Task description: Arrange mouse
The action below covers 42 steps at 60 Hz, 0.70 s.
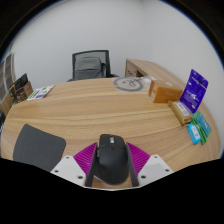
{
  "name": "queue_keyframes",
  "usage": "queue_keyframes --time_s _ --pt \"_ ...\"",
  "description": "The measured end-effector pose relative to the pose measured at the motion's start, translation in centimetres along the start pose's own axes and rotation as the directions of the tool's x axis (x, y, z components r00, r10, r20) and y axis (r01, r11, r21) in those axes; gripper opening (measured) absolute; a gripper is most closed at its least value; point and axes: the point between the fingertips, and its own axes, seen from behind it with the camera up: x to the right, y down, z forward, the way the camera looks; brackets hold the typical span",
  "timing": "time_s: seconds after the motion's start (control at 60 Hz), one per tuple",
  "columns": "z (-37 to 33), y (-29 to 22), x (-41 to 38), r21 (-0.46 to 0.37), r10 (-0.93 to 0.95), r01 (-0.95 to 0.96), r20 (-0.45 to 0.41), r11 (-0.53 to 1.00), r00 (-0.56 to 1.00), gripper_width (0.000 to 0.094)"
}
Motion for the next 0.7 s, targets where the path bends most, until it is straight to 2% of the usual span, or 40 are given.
queue_keyframes --time_s 0.05,0.233,0.3,0.45,0.7 --pt "-0.1 0.0 0.2 -0.005 0.012 -0.012 0.001 1.000 1.000 0.0451" --pt "-0.3 0.0 0.8 -0.007 0.065 -0.065 -0.039 0.998 0.997 0.0325" --pt "-0.4 0.1 -0.3 -0.007 0.048 -0.048 -0.001 0.999 0.999 0.0295" --pt "-1.9 -0.5 0.0 -0.006 -0.005 0.005 -0.027 1.000 1.000 0.0292" --pt "-10.2 -9.2 -3.2 0.106 -0.027 0.029 -0.018 0.994 0.999 0.0292"
